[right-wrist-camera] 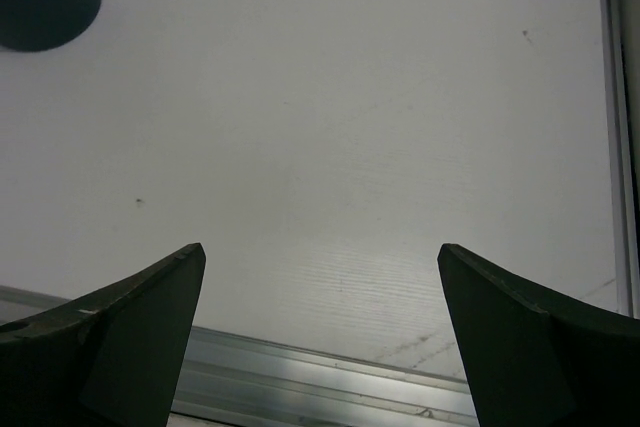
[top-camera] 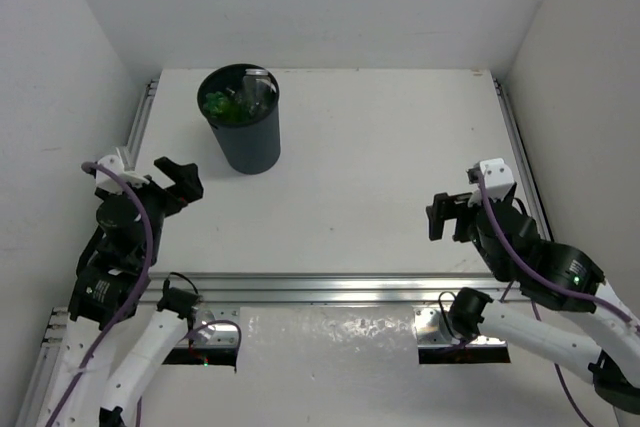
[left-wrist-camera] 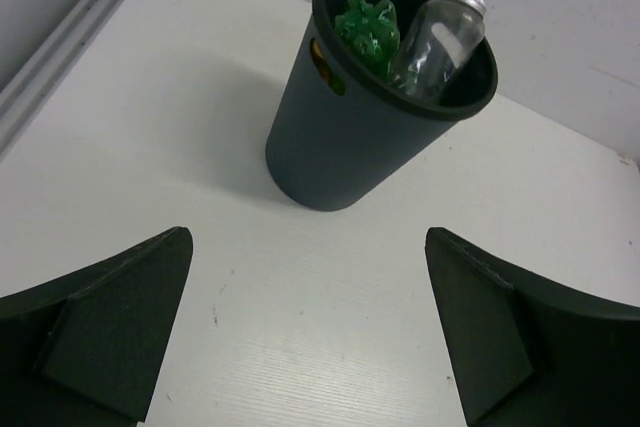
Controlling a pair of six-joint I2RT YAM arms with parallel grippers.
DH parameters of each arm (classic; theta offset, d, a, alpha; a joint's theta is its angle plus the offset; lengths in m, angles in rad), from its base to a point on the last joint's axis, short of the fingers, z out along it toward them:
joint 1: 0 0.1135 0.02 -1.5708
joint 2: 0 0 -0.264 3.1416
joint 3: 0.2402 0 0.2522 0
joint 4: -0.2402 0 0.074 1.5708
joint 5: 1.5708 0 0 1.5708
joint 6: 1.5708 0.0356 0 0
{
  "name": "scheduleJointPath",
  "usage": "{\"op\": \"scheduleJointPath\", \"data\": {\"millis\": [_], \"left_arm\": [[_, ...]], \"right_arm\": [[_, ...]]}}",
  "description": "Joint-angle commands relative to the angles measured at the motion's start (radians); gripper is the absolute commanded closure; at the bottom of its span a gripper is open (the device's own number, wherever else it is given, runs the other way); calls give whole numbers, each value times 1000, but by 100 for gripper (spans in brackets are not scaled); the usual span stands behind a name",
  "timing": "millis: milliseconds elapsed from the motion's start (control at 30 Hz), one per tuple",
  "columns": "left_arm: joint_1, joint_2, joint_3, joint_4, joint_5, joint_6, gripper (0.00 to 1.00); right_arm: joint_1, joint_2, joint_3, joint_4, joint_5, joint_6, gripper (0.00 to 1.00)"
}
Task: Put the plastic bottles in the bin
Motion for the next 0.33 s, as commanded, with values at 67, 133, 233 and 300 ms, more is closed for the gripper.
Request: {"op": "scheduleJointPath", "data": {"millis": [67,133,233,300], "left_arm": [[4,-24,-110,131,81,25,0],[4,-12,-104,124,94,27,0],[4,17,-107,121,86,25,0],[4,25,-107,113,85,22,0]], "right_arm": [[2,-86,-87,68,-25,-7,1],[2,-100,-101,71,-20,-1,1],[2,-95,-114,48,10,23,1],[3,-92,-114,40,18,26,1]]}}
